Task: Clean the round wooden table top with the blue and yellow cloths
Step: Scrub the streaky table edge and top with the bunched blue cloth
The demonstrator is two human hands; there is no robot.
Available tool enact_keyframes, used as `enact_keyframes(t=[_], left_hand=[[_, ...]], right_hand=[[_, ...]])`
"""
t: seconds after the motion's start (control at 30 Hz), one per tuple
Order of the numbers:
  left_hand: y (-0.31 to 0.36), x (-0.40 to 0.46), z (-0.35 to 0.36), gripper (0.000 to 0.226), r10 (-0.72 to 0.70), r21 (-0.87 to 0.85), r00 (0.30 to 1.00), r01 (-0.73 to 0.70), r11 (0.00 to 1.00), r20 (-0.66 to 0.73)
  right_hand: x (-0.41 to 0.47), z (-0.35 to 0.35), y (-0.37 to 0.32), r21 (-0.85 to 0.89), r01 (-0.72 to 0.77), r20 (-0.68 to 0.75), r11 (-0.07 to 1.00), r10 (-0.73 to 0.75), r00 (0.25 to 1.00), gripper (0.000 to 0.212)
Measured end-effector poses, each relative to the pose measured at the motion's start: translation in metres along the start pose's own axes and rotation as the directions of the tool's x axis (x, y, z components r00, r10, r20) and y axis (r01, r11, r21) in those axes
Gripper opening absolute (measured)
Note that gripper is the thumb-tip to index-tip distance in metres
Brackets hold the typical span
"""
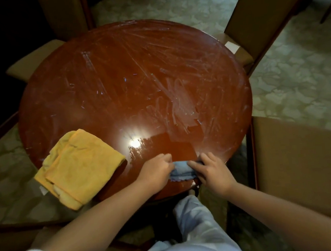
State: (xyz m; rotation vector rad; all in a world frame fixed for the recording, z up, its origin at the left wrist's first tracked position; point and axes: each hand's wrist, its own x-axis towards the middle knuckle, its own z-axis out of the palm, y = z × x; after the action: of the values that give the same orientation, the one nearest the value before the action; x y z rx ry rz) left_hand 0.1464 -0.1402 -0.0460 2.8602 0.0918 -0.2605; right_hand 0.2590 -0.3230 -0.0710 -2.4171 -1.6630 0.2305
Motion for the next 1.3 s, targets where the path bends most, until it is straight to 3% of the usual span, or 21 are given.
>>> enact_keyframes(t=[0.1, 0.27, 0.37, 0.53, 0.67, 0.73, 0.8, 0.87, 1.03, 1.3], left_hand=[[0.0, 0.01, 0.001, 0.019, -0.031, 0.0, 0.999, 0.031, 1.0, -0.009], [0.005, 0.023, -0.006, 0.017, -0.087, 0.029, 0.996, 0.087, 0.996, 0.002], [0.018, 0.006, 0.0, 0.018, 0.005, 0.01, 0.998, -0.006, 1.0, 0.068], [0.028, 0.014, 0.003, 0.011, 0.005, 0.092, 0.996, -0.013, 0.996, 0.089], [0.027, 0.043, -0.002, 0.018, -0.061, 0.05, 0.998, 0.06, 0.997, 0.008], [0.026, 0.045, 0.0, 0.02, -0.028, 0.004, 1.0, 0.028, 1.0, 0.001], [0.026, 0.035, 0.005, 0.021, 0.041, -0.034, 0.998, -0.04, 0.999, 0.038], [0.027, 0.024, 0.008, 0.022, 0.111, -0.065, 0.992, -0.106, 0.992, 0.066], [0.027, 0.037, 0.003, 0.022, 0.17, -0.022, 0.985, -0.17, 0.985, -0.016], [0.028, 0.053, -0.001, 0.021, 0.226, 0.019, 0.974, -0.226, 0.974, 0.03]], right_hand=[[0.012, -0.008, 0.012, -0.035, 0.023, 0.01, 0.999, -0.022, 1.0, 0.041], [0.022, -0.01, 0.005, -0.032, -0.155, 0.005, 0.987, 0.155, 0.988, 0.044], [-0.014, -0.003, -0.005, 0.037, -0.124, -0.014, 0.992, 0.125, 0.992, 0.047], [-0.012, -0.009, 0.015, -0.078, -0.044, -0.021, 0.996, 0.043, 0.999, 0.046], [0.009, -0.016, 0.021, -0.108, -0.238, -0.036, 0.965, 0.236, 0.971, 0.042], [-0.005, -0.008, 0.013, -0.013, -0.324, -0.063, 0.946, 0.323, 0.944, 0.043], [-0.031, 0.006, 0.003, 0.045, -0.307, -0.125, 0.951, 0.31, 0.942, 0.045], [-0.052, 0.017, 0.0, 0.019, -0.252, -0.174, 0.968, 0.251, 0.952, 0.049], [-0.049, 0.016, 0.019, -0.119, -0.145, -0.162, 0.982, 0.125, 0.979, 0.052], [-0.054, 0.029, -0.012, -0.128, -0.305, -0.26, 0.944, 0.265, 0.928, 0.05]])
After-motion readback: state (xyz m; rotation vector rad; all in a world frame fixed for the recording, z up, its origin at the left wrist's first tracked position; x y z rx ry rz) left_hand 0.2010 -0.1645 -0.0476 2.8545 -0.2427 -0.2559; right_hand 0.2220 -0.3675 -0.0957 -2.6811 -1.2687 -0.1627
